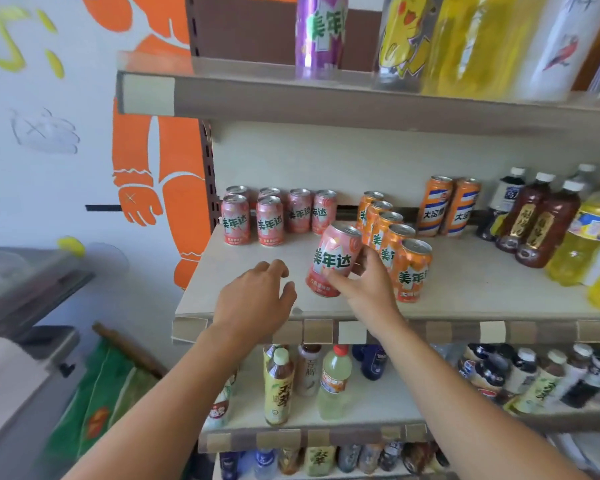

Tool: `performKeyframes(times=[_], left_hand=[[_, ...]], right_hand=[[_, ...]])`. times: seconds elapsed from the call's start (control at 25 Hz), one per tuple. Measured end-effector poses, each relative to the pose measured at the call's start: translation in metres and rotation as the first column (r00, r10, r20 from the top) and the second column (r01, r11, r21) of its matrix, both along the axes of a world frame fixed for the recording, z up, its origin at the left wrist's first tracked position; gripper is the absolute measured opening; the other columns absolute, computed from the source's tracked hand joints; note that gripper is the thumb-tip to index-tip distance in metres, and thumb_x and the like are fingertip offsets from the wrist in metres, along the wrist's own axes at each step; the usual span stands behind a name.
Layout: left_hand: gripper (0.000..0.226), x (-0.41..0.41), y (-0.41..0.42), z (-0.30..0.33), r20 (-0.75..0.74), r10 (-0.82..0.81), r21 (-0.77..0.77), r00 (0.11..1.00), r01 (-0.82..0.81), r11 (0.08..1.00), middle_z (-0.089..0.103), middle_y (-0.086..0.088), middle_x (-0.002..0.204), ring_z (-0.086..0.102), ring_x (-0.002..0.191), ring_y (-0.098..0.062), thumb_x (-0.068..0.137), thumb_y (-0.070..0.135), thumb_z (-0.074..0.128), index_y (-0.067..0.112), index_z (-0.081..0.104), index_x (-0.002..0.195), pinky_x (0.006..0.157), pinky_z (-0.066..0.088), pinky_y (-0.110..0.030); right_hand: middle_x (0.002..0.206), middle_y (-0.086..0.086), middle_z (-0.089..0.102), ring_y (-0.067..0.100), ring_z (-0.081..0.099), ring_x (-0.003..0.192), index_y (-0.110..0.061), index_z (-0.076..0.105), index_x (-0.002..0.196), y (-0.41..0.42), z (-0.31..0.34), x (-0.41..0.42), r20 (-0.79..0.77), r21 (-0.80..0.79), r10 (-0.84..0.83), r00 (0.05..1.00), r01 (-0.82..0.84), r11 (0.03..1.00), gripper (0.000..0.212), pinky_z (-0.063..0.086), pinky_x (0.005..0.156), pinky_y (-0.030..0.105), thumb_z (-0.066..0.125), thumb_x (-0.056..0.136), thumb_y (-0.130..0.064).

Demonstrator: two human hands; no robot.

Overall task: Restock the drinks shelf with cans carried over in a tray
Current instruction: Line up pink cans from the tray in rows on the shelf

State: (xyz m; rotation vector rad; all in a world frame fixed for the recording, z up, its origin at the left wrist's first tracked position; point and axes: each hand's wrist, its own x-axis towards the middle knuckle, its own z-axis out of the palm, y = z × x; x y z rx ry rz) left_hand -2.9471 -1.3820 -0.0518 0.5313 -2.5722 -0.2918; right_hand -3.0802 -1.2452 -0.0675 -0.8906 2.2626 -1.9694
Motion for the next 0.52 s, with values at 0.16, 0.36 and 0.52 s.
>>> performKeyframes(times=[0.16, 0.36, 0.52], left_hand=[[0.034, -0.029, -0.025, -0.002, 0.007, 0.016, -0.01, 1.0, -0.016, 1.0, 0.06, 0.006, 0.12, 0.061, 0.102, -0.02, 0.097, 0.044, 0.04, 0.027, 0.051, 0.124, 0.078, 0.054, -0.037], [0.033, -0.07, -0.058, -0.003, 0.014, 0.048, 0.003, 0.999, -0.048, 0.999, 0.061, 0.009, 0.122, 0.061, 0.104, -0.018, 0.096, 0.045, 0.042, 0.028, 0.051, 0.123, 0.08, 0.055, -0.039], [0.031, -0.094, -0.077, -0.006, 0.018, 0.068, 0.014, 0.997, -0.069, 0.998, 0.061, 0.008, 0.12, 0.061, 0.103, -0.019, 0.096, 0.043, 0.043, 0.027, 0.051, 0.122, 0.078, 0.053, -0.036]], right_hand=[[0.108, -0.014, 0.06, -0.004, 0.057, 0.099, -0.022, 0.051, 0.124, -0.039, -0.006, -0.042, -0.015, 0.06, 0.009, 1.0, -0.008, 0.998, 0.063, 0.044, 0.077, 0.01, 0.085, 0.072, -0.028], [0.106, -0.013, 0.057, 0.003, 0.056, 0.1, -0.021, 0.045, 0.122, -0.081, -0.007, -0.099, 0.014, 0.105, 0.043, 0.999, -0.044, 0.993, 0.065, 0.044, 0.079, 0.015, 0.086, 0.071, -0.023], [0.109, -0.013, 0.056, -0.008, 0.055, 0.097, -0.019, 0.043, 0.127, -0.105, -0.006, -0.131, -0.043, 0.125, 0.058, 0.997, -0.052, 0.991, 0.07, 0.039, 0.068, 0.0, 0.085, 0.071, -0.016]])
